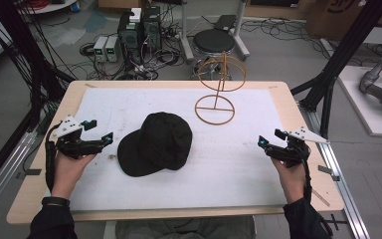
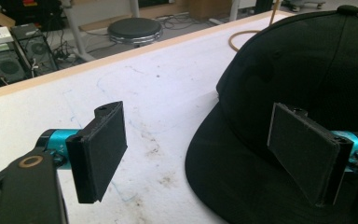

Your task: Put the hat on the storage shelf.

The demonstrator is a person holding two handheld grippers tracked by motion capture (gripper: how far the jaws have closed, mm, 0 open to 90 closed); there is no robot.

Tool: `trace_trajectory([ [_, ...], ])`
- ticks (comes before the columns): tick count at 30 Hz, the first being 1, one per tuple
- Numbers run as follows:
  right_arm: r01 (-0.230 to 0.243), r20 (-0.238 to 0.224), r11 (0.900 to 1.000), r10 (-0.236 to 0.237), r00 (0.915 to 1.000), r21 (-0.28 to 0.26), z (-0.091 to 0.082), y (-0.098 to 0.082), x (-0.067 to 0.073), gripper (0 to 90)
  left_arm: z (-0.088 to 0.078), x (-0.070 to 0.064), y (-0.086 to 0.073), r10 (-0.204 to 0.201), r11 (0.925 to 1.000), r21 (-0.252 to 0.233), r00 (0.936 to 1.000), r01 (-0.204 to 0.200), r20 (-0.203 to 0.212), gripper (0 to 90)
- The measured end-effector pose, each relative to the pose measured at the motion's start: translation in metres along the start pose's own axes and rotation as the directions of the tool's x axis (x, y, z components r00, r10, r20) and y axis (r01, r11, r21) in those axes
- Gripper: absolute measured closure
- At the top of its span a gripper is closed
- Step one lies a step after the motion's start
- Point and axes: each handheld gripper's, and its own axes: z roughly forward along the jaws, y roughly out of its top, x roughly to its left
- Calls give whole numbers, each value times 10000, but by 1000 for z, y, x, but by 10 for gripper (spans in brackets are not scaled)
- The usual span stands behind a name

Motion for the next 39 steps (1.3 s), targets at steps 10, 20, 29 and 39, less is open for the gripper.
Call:
trace_trajectory([
  [10, 888, -480, 9959, -894, 9948, -160, -2, 0, 10, 270, 2, 1, 3, 64, 9999, -160, 10000, -64, -7, 194],
  [20, 1308, -1242, 9912, -1322, 9834, -192, 9, 6, 29, 301, -1, 1, 4, 81, 9999, -108, 10000, -80, 57, 188],
  [29, 1777, -1998, 9833, -1818, 9628, -387, 31, 21, 61, 299, -7, -1, 2, 186, 9998, -74, 9998, -186, -33, 186],
  [39, 2419, -3160, 9698, -2392, 9181, -312, 62, 31, 115, 306, -5, -2, 1, 262, 9997, 7, 9996, -262, -39, 186],
])
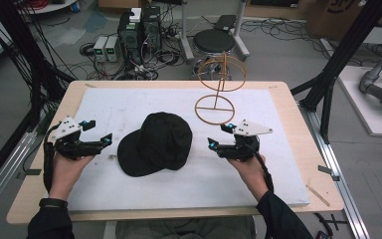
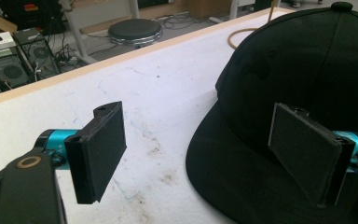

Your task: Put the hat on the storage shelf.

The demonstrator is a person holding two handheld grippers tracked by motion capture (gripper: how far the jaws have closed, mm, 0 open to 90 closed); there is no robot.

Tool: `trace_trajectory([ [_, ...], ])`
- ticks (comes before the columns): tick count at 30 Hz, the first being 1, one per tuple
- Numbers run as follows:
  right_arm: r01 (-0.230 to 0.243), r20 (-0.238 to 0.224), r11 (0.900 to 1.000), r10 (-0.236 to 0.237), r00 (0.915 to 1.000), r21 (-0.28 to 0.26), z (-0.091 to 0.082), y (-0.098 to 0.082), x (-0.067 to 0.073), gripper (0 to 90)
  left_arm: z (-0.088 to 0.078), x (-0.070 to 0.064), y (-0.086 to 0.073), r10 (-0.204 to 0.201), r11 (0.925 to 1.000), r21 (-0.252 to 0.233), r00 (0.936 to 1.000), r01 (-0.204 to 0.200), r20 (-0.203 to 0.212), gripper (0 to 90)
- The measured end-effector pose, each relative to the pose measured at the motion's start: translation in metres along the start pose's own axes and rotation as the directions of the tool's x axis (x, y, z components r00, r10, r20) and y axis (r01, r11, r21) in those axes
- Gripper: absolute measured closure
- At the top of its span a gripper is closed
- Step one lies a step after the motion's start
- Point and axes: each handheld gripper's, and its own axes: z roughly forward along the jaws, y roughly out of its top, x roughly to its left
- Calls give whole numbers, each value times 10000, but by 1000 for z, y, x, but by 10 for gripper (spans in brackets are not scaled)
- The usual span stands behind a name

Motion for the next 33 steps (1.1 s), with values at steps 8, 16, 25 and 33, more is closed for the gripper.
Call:
trace_trajectory([
  [8, 198, -575, 9998, -194, 9982, 53, 19, 6, 15, 322, 1, 0, 0, 3, 10000, 3, 10000, -3, 24, 186],
  [16, 550, -1113, 9981, -514, 9925, 292, 38, 10, 28, 341, 1, 0, 0, 19, 10000, -12, 10000, -19, -8, 186],
  [25, 630, -1560, 9970, -554, 9862, 440, 57, 13, 43, 375, 1, 0, 0, -14, 10000, 38, 10000, 14, 3, 186],
  [33, 757, -1805, 9953, -638, 9815, 596, 70, 15, 55, 447, 1, 1, -1, -55, 10000, -23, 10000, 55, 40, 186],
])
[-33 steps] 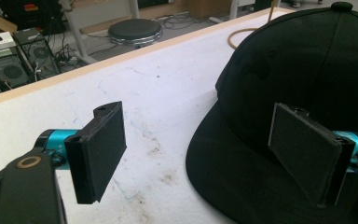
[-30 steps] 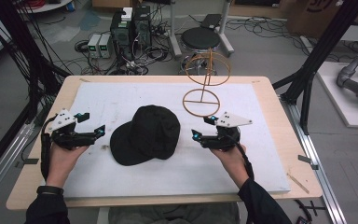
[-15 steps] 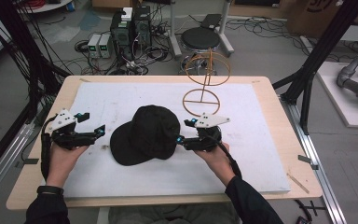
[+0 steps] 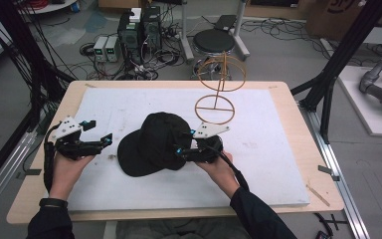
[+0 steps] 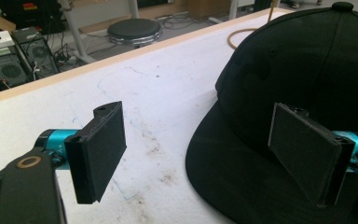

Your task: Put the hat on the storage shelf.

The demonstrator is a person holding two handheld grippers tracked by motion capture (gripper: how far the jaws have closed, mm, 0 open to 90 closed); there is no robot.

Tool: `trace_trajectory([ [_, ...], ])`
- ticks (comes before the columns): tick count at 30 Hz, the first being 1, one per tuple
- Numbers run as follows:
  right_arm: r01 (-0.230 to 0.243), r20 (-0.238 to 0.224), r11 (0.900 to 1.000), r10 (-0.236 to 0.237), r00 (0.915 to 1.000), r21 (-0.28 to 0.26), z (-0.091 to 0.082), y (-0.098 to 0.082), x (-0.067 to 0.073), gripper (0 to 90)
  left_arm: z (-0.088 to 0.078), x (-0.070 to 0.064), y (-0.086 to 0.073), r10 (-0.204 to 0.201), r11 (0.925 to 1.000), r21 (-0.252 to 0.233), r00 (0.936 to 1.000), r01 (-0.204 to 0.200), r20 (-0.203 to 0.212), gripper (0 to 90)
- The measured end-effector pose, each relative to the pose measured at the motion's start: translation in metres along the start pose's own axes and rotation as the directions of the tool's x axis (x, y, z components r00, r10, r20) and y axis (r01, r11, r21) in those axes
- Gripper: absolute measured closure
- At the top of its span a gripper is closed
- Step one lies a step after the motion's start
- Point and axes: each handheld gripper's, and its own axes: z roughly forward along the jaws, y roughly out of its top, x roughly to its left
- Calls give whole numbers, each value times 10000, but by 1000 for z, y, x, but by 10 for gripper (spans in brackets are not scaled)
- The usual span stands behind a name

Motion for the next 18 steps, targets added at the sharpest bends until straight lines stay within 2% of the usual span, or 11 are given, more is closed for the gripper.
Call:
trace_trajectory([
  [5, 72, 3, 9999, -72, 10000, 137, 5, 1, 2, 501, 0, 0, 0, -15, 10000, 5, 10000, 15, 2, 187],
  [8, 48, 10, 9994, -49, 10000, 351, 9, 0, 3, 565, 0, 0, 0, 16, 10000, -5, 10000, -16, 0, 188],
  [13, 92, 57, 9990, -95, 9999, 444, 12, 0, 3, 604, 0, 1, 0, -3, 10000, 9, 10000, 3, 7, 188],
  [16, 115, 113, 9987, -121, 9999, 507, 13, 1, 3, 653, 0, 1, 0, 7, 10000, -7, 10000, -7, 5, 188],
  [17, 126, 218, 9980, -140, 9997, 619, 14, 2, 4, 695, 0, 1, 0, 4, 10000, -11, 10000, -4, 12, 188],
  [18, 126, 218, 9980, -140, 9997, 619, 14, 2, 4, 695, 0, 1, 0, 13, 10000, -12, 10000, -13, 0, 188],
])
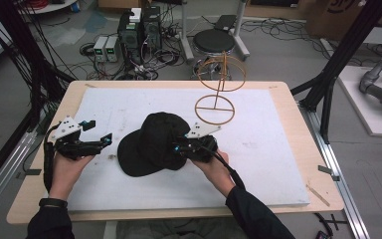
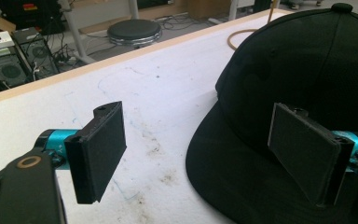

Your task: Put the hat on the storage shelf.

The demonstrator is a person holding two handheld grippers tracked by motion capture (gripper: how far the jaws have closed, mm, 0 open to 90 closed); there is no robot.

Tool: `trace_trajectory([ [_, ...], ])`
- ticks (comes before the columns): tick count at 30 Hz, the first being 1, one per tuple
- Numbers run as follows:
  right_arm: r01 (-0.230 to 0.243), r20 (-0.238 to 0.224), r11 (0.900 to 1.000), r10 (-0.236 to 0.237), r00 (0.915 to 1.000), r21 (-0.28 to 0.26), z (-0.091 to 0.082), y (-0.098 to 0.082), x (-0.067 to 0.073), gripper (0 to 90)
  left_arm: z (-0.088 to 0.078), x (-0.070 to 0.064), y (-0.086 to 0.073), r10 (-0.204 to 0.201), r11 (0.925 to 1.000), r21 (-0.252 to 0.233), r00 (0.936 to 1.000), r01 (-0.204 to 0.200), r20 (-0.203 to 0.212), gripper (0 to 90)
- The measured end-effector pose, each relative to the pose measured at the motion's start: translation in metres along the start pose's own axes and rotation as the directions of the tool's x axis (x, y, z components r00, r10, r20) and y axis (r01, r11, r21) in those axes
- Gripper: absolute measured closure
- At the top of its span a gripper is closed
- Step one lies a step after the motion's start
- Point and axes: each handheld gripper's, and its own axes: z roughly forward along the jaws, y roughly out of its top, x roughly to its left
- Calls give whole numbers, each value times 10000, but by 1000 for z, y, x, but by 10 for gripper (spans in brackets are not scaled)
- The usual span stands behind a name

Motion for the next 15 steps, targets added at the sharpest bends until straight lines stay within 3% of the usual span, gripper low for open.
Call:
trace_trajectory([
  [2, 211, 33, 9998, -211, 9998, 3, 0, 1, 3, 776, 0, 0, 0, -11, 10000, -18, 10000, 11, -3, 187],
  [6, 340, 134, 9994, -339, 9993, -76, -2, 2, 4, 846, -1, 0, 0, -27, 10000, -25, 10000, 27, -8, 187],
  [15, 657, 194, 9962, -647, 9977, -571, -12, 15, 5, 888, -1, 0, 0, -24, 10000, -62, 10000, 24, -6, 188],
])
